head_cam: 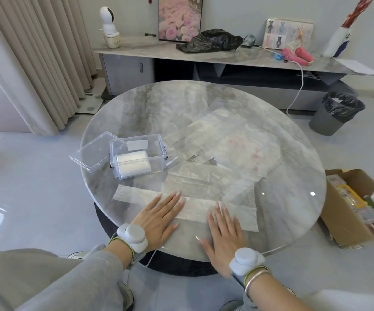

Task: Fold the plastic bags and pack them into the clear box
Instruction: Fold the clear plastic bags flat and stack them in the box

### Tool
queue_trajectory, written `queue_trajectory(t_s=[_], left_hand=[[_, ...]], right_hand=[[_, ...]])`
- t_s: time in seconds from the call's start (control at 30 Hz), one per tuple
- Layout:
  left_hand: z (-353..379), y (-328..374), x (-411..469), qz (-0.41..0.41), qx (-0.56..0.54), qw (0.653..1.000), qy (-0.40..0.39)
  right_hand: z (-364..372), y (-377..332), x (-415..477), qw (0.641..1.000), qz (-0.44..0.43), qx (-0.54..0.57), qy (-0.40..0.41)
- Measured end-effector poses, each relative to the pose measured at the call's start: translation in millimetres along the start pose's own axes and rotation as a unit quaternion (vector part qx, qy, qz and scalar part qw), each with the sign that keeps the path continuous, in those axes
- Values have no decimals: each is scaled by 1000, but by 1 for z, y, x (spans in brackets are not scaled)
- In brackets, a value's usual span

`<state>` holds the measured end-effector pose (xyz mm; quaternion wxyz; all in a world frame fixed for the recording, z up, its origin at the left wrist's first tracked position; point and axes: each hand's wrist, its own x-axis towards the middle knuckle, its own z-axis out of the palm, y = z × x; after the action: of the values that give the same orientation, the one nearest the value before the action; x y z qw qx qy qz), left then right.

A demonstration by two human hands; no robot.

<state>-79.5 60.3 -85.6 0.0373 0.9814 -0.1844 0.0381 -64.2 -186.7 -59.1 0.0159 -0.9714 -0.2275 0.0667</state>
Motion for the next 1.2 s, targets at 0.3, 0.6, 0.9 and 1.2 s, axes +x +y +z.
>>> queue_trajectory(t_s=[0.3,0.6,0.9,1.2], left_hand=[[-5,2,-2,-8,4,1000,5],[-20,8,3,78,81,984,139],[-16,18,7,126,136,969,162],[-20,24,4,89,33,985,146]], right_hand=[[-22,20,2,998,24,-51,-29],[-50,4,-4,989,-10,-140,-37],[-51,1,-5,996,-38,-83,10],[-65,-15,-13,991,-69,111,-18]])
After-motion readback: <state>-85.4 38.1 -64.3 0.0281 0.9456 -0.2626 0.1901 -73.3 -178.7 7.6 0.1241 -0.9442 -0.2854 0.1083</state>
